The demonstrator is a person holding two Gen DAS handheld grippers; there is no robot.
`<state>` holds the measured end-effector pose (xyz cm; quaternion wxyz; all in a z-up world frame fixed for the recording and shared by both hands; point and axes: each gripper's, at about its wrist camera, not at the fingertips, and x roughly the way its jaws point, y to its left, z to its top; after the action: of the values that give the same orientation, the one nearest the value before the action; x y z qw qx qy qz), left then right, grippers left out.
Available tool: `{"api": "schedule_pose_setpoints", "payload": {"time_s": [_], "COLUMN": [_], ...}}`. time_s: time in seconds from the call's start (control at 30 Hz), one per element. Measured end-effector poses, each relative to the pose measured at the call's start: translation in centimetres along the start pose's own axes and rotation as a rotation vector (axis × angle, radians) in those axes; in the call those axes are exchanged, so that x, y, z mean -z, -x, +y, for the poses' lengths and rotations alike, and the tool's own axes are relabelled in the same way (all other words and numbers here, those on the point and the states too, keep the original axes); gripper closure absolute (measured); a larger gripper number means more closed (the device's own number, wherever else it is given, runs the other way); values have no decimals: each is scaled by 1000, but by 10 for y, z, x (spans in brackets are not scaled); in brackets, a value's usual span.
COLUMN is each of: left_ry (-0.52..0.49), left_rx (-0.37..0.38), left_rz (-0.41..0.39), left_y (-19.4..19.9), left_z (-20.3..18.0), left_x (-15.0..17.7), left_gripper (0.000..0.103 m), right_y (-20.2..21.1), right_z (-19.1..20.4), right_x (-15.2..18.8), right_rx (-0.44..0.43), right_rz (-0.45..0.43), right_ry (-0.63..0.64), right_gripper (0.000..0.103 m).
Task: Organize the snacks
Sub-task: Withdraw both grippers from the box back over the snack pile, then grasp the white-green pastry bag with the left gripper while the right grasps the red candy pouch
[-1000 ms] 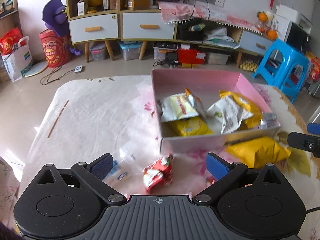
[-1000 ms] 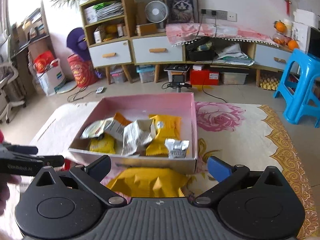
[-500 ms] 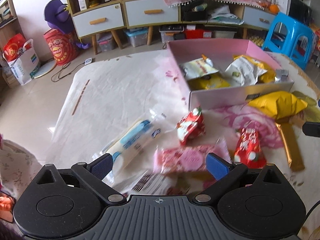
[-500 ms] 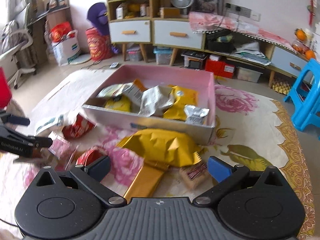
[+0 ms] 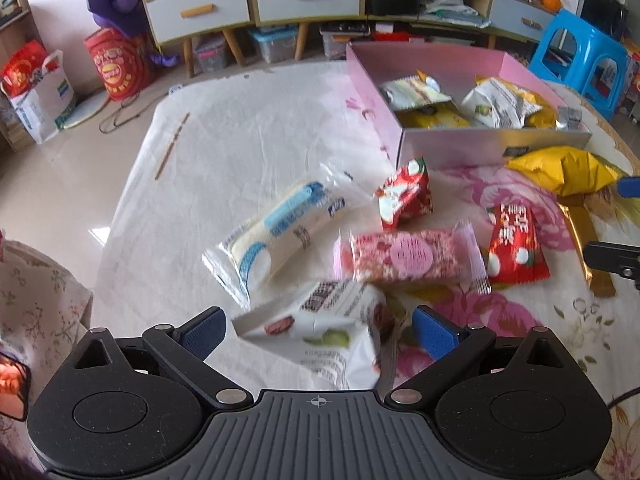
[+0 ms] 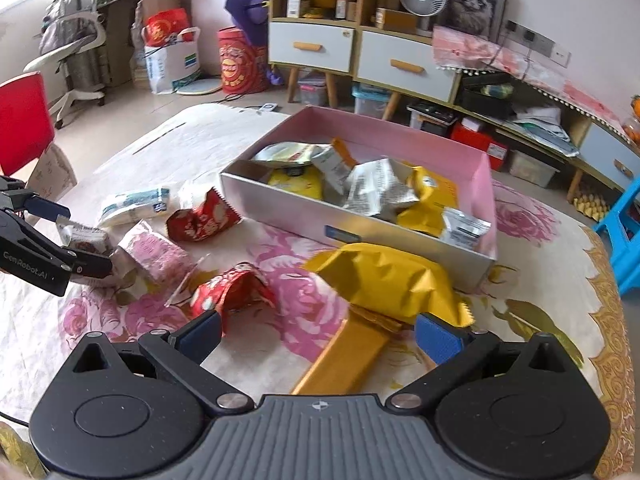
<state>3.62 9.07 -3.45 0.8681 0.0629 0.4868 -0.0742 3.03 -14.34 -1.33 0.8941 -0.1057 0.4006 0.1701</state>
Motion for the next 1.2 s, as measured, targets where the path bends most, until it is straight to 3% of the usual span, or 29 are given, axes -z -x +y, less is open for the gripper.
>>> {"api": "schedule_pose_setpoints", "payload": {"time_s": [0.37,0.53,0.77,1.0,1.2], "left_ry": [8,8,-2,-7,-3], "left_rx": [17,34,71,93,83], "left_rz": [41,50,57,51,51], "left_y": [-11,-16,-17,-15,-13], "left_z": [10,12,10,7,9], "left_x": [8,9,8,6,6], "left_gripper": [4,5,20,39,47], "right_y": [-20,-31,-56,-59,-56], "right_z": [42,54,49,43,46], "right_x": [-15,-20,-19,-18,-18], "right_rx": [-70,-56,-21,-17,-37], "right_rz": [39,42,114,125,111], "right_ry": [101,160,177,173,200], "right_gripper": [8,8,8,9,21]}}
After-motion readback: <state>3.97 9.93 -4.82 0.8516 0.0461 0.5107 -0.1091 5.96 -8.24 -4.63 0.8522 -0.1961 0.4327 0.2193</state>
